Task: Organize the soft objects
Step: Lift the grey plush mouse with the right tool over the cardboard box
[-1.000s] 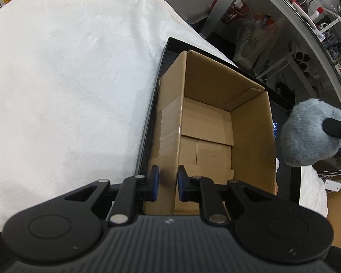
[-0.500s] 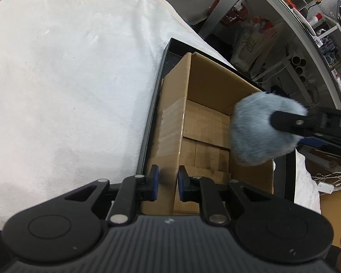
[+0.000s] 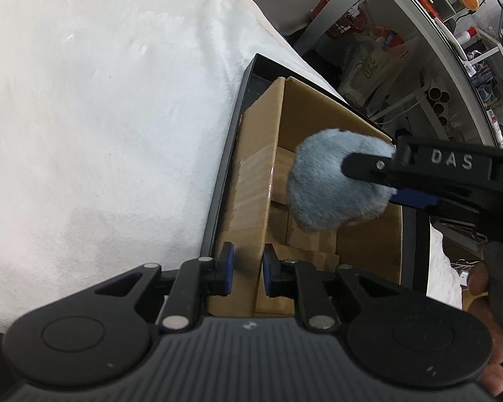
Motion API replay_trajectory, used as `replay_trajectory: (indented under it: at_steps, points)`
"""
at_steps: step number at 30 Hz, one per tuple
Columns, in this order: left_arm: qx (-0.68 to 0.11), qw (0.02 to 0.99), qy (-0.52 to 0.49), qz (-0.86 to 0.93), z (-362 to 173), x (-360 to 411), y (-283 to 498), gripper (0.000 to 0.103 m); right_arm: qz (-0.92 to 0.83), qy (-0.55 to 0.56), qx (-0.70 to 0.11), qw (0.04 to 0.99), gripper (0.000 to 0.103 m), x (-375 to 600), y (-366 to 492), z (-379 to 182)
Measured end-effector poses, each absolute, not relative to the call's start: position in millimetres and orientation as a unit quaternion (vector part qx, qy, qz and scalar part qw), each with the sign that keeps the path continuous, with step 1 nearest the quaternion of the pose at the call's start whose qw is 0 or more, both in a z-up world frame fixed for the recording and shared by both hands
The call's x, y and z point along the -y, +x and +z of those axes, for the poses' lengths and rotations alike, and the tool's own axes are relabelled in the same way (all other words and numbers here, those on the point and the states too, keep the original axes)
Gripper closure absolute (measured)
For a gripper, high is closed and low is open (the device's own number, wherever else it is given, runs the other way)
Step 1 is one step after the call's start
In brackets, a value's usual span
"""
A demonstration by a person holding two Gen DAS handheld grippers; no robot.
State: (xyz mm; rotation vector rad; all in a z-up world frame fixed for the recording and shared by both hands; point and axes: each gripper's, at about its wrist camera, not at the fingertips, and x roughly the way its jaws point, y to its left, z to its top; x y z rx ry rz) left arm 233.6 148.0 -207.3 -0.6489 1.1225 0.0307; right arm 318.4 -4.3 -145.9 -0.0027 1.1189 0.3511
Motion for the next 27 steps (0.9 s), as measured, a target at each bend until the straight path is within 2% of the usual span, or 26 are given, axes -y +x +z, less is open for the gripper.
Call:
replay_trajectory:
  at_steps: [7,18,27]
  points:
    - [-0.524,0.796,-0.303,0.015,-207.0,-148.0,233.1,0.087,0.169,0.022,-0.516,0.839,0.059,-4.1,324.7,-150.0]
    - [-0.527,0.791,-0.311,0.022,-208.7,-149.3,234.6,0.087,0.174,0.017,-0.54,0.823,0.056,-12.3,327.5,-174.0]
    - [-0.531,0.789,-0.309,0.027,-206.6,-147.0,236.6,0.086,0.182,0.028,-0.539,0.822,0.045,-3.2,325.6,-167.4]
